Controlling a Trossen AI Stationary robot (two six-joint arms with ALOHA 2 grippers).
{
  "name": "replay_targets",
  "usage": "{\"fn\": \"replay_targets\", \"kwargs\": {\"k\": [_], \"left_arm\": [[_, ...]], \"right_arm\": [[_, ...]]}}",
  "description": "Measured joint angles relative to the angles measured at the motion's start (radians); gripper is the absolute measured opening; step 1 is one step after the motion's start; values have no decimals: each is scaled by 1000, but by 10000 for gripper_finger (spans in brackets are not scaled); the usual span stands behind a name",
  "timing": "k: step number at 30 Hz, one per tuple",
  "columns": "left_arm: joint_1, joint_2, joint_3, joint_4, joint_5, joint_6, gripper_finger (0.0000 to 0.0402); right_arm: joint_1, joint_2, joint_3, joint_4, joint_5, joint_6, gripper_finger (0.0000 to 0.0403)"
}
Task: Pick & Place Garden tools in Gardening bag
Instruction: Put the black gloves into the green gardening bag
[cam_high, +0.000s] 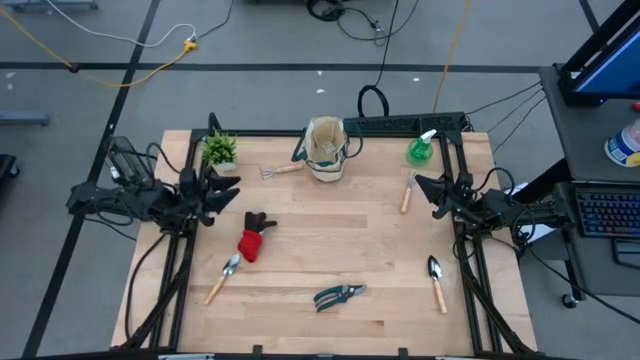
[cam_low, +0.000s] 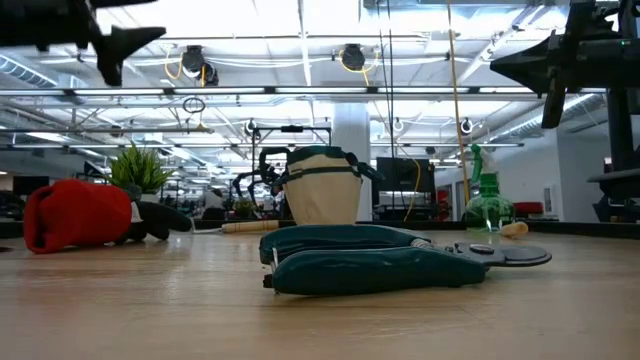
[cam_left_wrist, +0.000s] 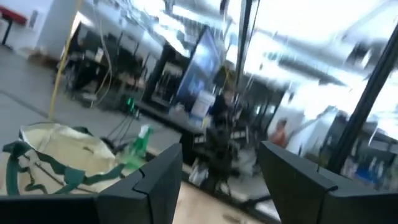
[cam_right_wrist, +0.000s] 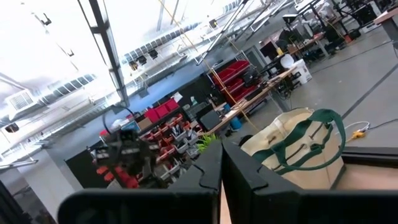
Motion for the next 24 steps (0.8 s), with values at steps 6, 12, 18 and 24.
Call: {"fn": "replay_targets", "kwargs": {"k": [6, 12, 18, 24], "left_arm": [[-24, 346, 373, -569, -77, -162, 218], [11, 705, 697, -1189, -35, -604, 218], [35, 866, 768, -1367, 133, -703, 218], [37, 925, 769, -1329, 166, -657, 218]], "right_arm": [[0, 0, 0, 0, 0, -4, 0], [0, 0, 0, 0, 0, -4, 0], [0, 0, 0, -2, 0, -4, 0], [0, 0, 0, -2, 0, -4, 0]]}}
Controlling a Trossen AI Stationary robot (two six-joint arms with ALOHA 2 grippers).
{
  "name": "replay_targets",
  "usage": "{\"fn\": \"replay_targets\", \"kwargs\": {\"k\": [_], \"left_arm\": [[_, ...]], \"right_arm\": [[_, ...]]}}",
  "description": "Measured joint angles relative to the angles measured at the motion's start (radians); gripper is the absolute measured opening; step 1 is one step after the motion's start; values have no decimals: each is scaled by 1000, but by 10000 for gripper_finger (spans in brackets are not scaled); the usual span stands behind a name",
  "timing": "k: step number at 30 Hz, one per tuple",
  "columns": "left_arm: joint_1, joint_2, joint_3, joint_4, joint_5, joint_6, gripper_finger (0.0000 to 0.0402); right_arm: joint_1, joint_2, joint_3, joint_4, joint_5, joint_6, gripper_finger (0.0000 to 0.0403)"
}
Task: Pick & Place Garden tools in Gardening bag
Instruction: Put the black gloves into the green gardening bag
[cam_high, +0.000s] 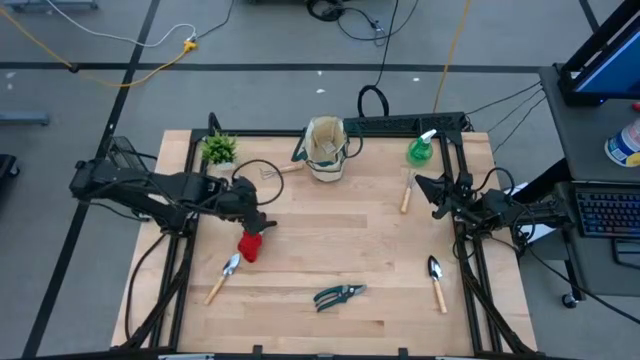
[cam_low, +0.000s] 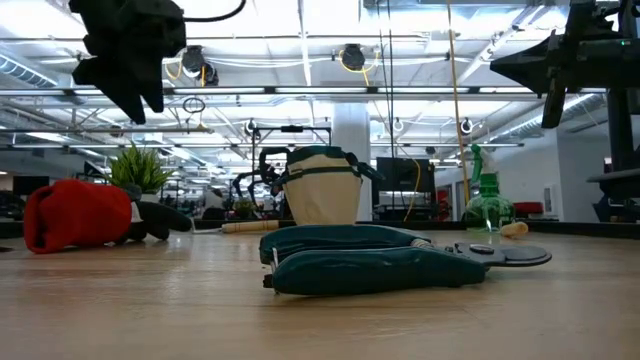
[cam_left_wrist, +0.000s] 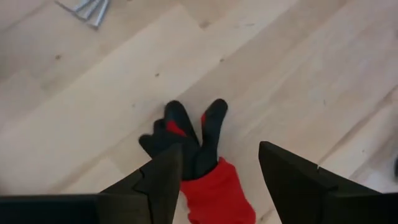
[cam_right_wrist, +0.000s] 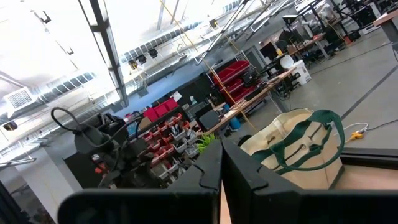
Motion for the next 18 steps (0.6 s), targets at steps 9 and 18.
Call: {"fn": "replay_targets", "kwargs": {"k": [9, 18], "left_arm": [[0, 9, 0, -12, 0, -154, 232], [-4, 9, 0, -12, -11, -184, 368]], "right_arm": [[0, 0, 0, -1, 0, 0, 0], [0, 0, 0, -1, 0, 0, 0]]}}
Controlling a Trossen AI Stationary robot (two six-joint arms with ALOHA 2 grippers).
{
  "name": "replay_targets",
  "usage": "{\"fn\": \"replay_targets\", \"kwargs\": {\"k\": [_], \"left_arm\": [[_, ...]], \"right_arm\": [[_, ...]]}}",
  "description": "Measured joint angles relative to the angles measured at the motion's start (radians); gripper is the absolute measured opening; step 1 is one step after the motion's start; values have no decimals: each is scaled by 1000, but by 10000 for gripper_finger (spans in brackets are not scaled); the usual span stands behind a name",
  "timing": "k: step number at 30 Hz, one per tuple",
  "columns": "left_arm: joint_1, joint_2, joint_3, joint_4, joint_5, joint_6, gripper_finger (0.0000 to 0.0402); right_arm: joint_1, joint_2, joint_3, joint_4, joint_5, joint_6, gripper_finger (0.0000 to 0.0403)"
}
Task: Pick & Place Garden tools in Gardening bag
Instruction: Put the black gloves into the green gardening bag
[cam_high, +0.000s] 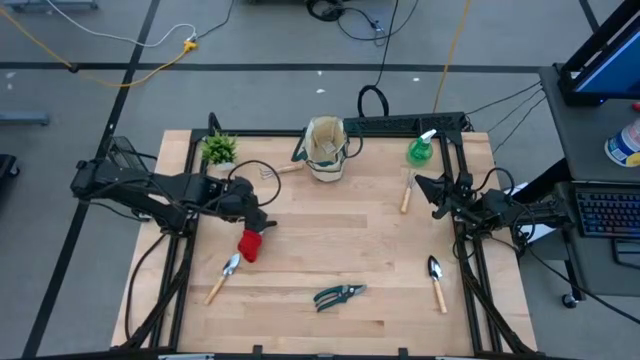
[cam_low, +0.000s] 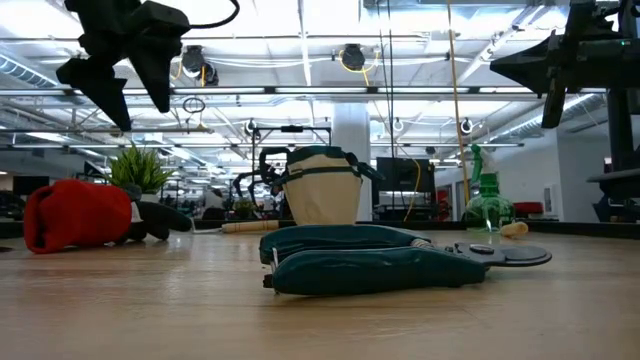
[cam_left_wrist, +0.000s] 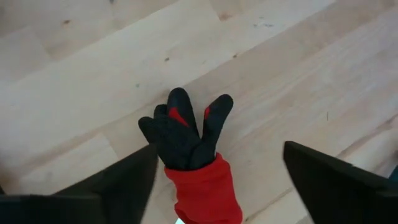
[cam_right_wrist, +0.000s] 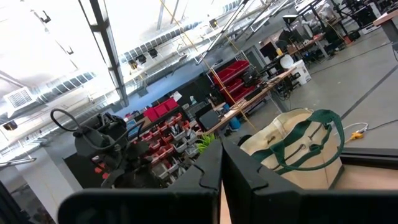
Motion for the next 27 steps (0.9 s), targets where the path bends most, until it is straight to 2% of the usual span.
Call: {"fn": "replay_targets", "kwargs": {"k": [3, 10, 16, 22, 27], "left_arm": [[0, 0, 0, 2, -19, 3, 392], [-15, 0, 0, 6, 66, 39, 341], [-34, 51, -20, -1, 174, -5, 320], [-31, 102, -66, -3, 171, -98, 324], [-32, 102, -84, 10, 166, -115, 328]], "right_arm": [[0, 0, 0, 0, 0, 0, 0], [0, 0, 0, 0, 0, 0, 0], [0, 0, 0, -4, 0, 0, 0], [0, 0, 0, -4, 0, 0, 0], [0, 0, 0, -4, 0, 3, 0]]}}
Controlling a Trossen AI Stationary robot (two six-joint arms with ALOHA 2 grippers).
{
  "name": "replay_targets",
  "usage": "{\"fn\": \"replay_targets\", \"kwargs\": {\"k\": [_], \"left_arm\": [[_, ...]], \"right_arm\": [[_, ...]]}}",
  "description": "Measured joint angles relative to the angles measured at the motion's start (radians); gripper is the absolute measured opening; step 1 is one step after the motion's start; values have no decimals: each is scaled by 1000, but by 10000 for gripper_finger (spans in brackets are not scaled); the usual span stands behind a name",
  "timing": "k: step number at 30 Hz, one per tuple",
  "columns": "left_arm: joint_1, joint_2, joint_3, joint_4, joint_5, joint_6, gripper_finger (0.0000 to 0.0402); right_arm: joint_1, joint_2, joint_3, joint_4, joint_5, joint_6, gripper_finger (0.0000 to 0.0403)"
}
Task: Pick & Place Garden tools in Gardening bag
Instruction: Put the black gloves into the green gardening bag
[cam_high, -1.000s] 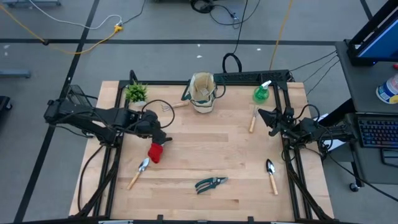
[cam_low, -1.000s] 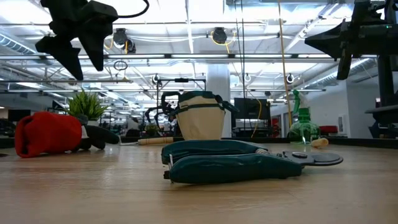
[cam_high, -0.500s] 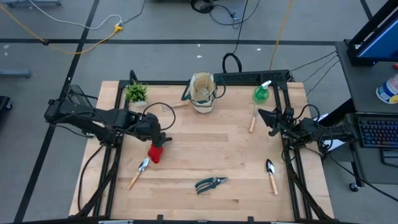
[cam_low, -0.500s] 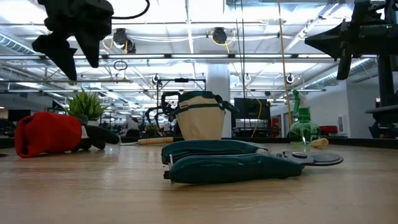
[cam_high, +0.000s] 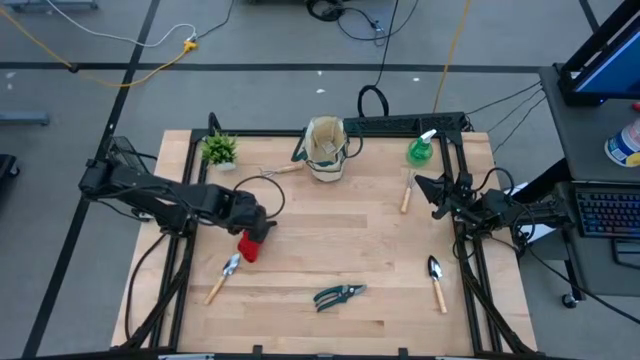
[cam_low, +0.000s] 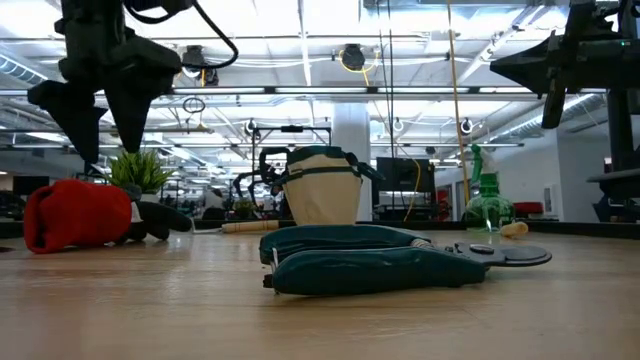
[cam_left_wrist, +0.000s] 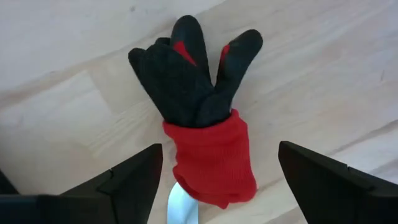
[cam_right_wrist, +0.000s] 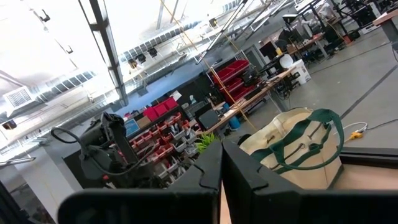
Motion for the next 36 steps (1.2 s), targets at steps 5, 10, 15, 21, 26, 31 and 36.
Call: {"fn": "replay_targets", "kwargs": {"k": [5, 10, 15, 21, 26, 31, 36], "left_arm": [[0, 0, -43, 0, 18, -2, 333], [0, 1, -85, 15, 49, -37, 363], [0, 1, -96, 96, 61, -35, 397], [0, 5, -96, 145, 44, -9, 389], [0, 41, -96, 111, 30, 2, 398], [-1, 99, -96, 132, 29, 4, 398], [-1, 189, -96, 136, 50, -3, 397]], "right_arm": [[0, 0, 0, 0, 0, 8, 0], [0, 0, 0, 0, 0, 8, 0], [0, 0, 0, 0, 0, 8, 0], [0, 0, 0, 0, 0, 8, 0], [0, 0, 0, 0, 0, 8, 0], [0, 0, 0, 0, 0, 8, 0], [0, 0, 0, 0, 0, 9, 0]]}}
